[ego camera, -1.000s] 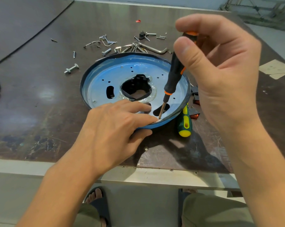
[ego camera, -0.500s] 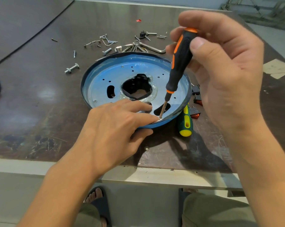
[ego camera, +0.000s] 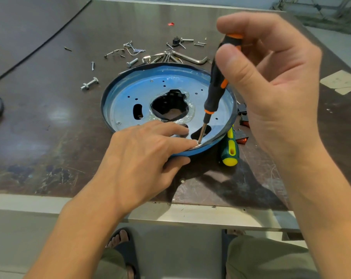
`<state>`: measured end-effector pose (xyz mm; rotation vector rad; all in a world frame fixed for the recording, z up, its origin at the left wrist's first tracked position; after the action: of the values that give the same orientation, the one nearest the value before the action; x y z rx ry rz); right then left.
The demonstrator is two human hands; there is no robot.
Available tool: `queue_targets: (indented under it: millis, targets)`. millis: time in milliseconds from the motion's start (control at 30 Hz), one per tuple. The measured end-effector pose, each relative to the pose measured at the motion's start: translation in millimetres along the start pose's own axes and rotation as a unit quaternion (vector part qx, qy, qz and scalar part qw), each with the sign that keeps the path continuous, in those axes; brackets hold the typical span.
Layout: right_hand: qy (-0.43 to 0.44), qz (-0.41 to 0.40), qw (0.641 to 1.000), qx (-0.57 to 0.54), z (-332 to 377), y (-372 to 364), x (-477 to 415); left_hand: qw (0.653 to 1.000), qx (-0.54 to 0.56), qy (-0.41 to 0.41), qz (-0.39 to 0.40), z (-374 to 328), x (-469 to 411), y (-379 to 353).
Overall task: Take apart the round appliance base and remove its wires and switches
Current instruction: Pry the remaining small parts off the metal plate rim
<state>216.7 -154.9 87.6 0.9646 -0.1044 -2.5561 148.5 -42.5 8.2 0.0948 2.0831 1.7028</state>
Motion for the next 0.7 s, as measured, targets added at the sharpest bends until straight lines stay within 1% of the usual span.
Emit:
queue_targets:
  millis: [100,233,467,567,700]
  targets:
    - [0.009,0.003,1.0,0.016,0,2,-1,1.0,-0.001,-0.002,0.001,0,0,0]
    - [-0.023,0.004,0.998,-0.054,-9,3,2,1.0,-0.001,0.002,0.001,1,0,0]
    - [-0.006,0.004,1.0,0.002,1,1,0,1.0,-0.003,0.001,0.004,1,-1,-1]
    - [-0.014,0.002,1.0,-0.007,-3,4,1,1.0,-0.004,-0.003,0.009,0,-1,-2]
    - [-0.032,-0.003,0.998,-0.046,-10,6,3,1.0,0.0,-0.002,0.012,0,-2,-2]
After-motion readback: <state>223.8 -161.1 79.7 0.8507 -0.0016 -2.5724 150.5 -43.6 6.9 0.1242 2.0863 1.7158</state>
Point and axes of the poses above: each hand's wrist, its own x-axis away from the middle knuckle, its own y-axis out of the back of the hand, z = x × y, the point moved 10 cm from there along -x, towards the middle knuckle, and after that the axes turned 5 degrees about z, right-handed, at the moved point
